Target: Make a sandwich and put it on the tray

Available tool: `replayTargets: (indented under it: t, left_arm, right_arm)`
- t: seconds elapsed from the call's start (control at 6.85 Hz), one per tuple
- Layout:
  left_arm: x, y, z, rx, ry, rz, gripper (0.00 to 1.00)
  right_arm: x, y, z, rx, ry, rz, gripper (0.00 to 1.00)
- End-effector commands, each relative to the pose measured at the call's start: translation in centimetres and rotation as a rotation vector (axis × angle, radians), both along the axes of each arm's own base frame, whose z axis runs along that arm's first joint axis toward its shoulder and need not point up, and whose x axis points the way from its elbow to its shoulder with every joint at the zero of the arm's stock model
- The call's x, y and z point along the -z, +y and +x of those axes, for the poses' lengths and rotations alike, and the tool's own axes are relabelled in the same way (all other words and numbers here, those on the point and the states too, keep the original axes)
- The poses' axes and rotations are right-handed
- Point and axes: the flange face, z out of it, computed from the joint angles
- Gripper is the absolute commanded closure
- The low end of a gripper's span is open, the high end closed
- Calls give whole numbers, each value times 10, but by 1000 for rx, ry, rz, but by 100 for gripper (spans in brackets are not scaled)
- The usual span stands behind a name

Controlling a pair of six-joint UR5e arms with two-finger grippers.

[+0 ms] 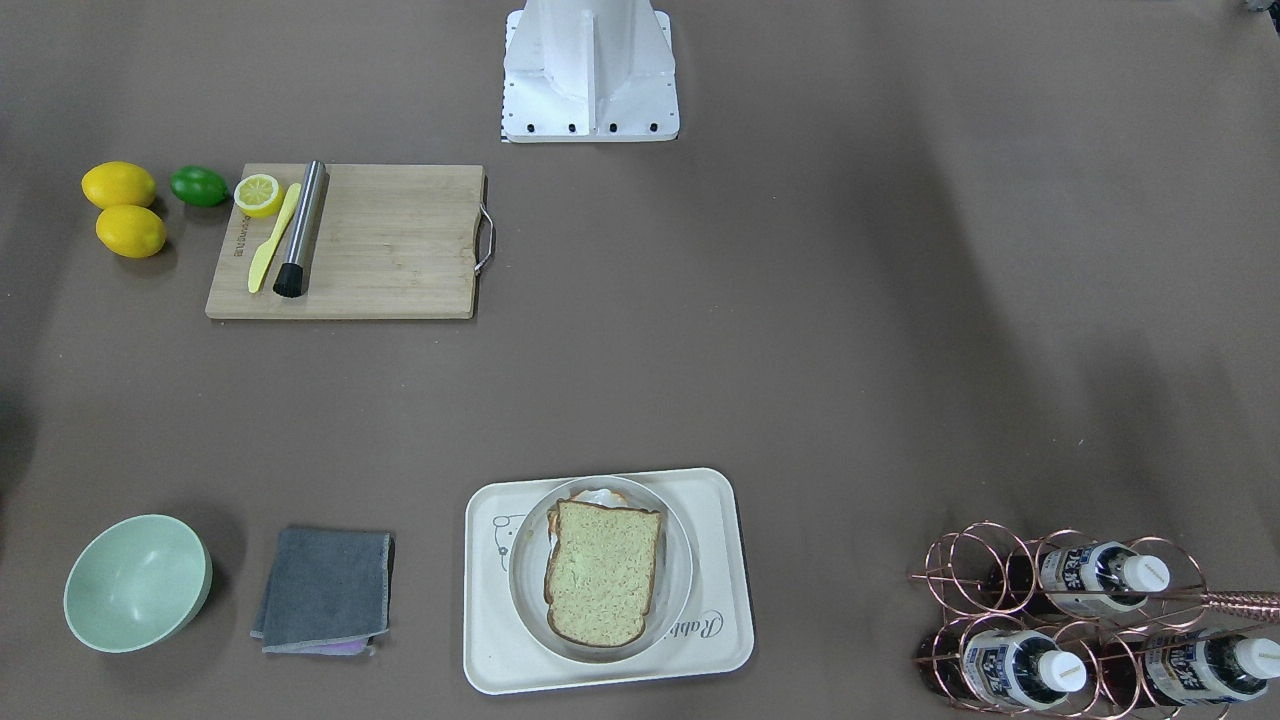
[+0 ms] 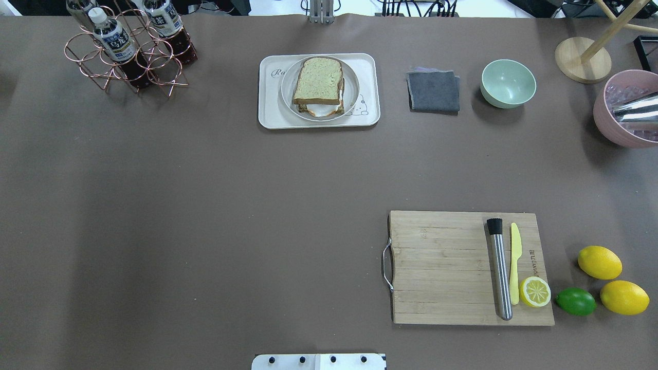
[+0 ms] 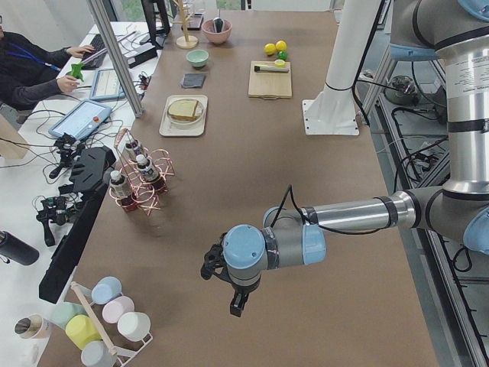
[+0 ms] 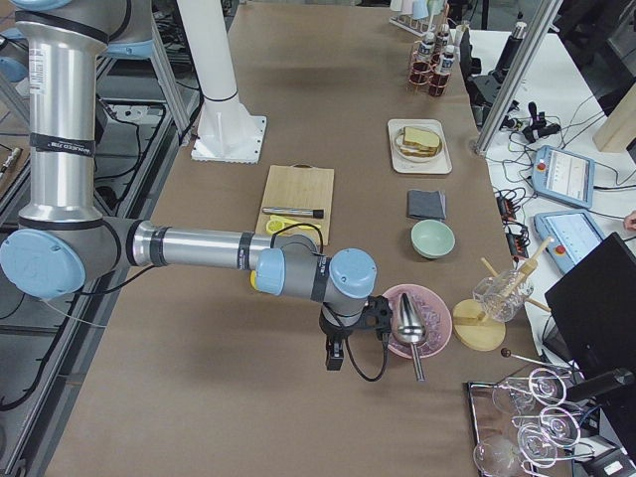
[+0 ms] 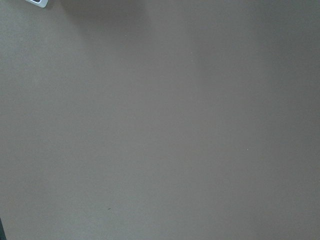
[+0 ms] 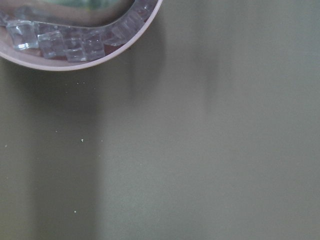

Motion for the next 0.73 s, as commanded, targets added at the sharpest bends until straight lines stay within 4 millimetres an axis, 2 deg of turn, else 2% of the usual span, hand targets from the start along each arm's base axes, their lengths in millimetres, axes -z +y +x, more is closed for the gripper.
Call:
replayTargets:
  t: [0.0,0.58]
  left_arm:
    - [1,-1,0,0,-1,5,2]
    - [3,-2,2,1,23,12,2]
  right_arm:
    - [0,0,0,-1,0,-1,0]
    - [-1,0,0,-1,0,-4,0]
